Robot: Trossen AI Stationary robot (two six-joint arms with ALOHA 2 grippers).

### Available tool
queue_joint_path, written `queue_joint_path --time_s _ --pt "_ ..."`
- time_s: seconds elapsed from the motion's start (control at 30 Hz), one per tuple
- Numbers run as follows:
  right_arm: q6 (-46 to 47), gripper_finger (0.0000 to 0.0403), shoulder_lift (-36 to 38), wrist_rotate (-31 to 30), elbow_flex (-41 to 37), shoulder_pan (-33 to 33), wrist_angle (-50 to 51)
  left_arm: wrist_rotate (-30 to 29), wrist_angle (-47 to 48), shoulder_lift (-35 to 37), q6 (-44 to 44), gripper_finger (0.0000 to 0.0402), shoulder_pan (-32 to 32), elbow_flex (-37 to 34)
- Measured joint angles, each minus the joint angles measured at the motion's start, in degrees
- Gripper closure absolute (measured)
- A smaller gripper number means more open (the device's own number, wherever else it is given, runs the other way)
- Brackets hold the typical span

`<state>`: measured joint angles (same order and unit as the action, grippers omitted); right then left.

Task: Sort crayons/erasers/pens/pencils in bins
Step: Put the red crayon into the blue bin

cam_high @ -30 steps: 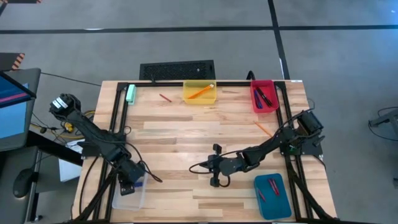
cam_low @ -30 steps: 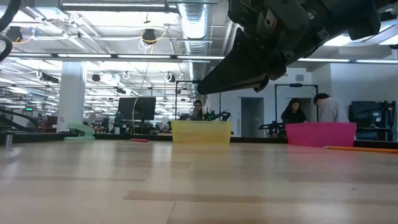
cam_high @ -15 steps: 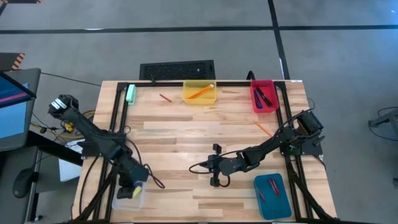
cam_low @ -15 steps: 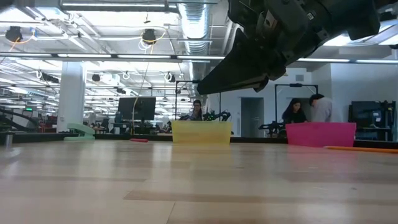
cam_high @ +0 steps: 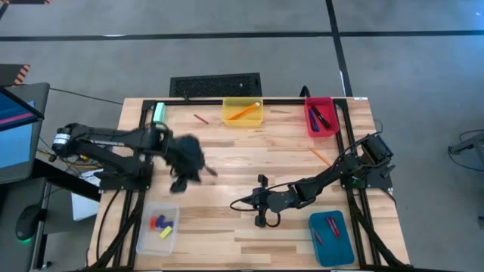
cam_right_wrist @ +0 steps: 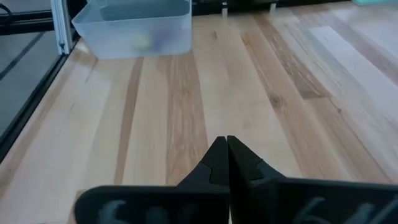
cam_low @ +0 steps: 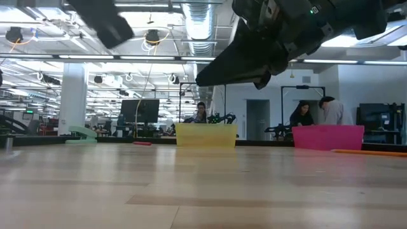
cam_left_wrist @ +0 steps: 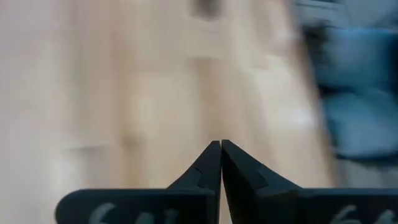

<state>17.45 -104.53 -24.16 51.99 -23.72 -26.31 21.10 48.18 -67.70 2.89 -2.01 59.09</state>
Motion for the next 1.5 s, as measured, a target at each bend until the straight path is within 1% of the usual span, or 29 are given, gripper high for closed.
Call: queue_joint_path --time_s 0.1,0.23,0.3,0.43,0.7,0.8,0.93,1.0,1.13,1.23,1.37,1.5 --pt "0.0 0.0400 0.0 0.0 0.0 0.3 0.2 -6.0 0.9 -0.3 -5.0 0.0401 8.2 0.3" --pt "0.0 0.0396 0.0 0.0 0.0 0.5 0.2 -10.8 2.6 -3.1 -10.4 0.0401 18.0 0.3" --pt "0.0 0.0397 0.0 0.0 0.0 0.6 0.2 -13.3 3.0 -5.7 -14.0 0.0401 22.1 0.3" --pt "0.0 0.0400 0.0 0.0 0.0 0.5 0.3 -21.7 6.3 -12.6 -26.3 0.0401 27.7 1.7" --pt "0.0 0.0397 0.0 0.0 0.0 0.5 0.5 -29.5 4.9 -27.9 -46.2 0.0401 35.2 8.8" --pt "0.0 0.0400 0.0 0.3 0.0 0.4 0.7 -29.9 3.1 -32.4 -52.3 0.0401 37.2 12.3" --pt "0.0 0.0398 0.0 0.4 0.0 0.2 1.6 -28.1 1.5 -36.9 -58.1 0.0401 39.6 15.8" --pt "0.0 0.0396 0.0 0.4 0.0 0.2 2.2 -27.4 1.7 -38.6 -60.5 0.0401 40.2 16.3" --pt "0.0 0.0398 0.0 0.4 0.0 0.2 2.8 -28.8 1.9 -41.4 -63.8 0.0396 40.2 16.3" --pt "0.0 0.0400 0.0 0.4 0.0 0.2 3.5 -29.1 1.2 -42.2 -64.7 0.0375 40.2 16.3" --pt "0.0 0.0397 0.0 0.3 0.0 0.3 3.7 -29.8 -3.3 -42.2 -64.6 0.0328 41.2 16.3" --pt "0.1 0.0397 0.0 0.3 0.0 0.6 3.7 -30.2 -4.5 -42.6 -65.4 0.0288 42.0 16.3"
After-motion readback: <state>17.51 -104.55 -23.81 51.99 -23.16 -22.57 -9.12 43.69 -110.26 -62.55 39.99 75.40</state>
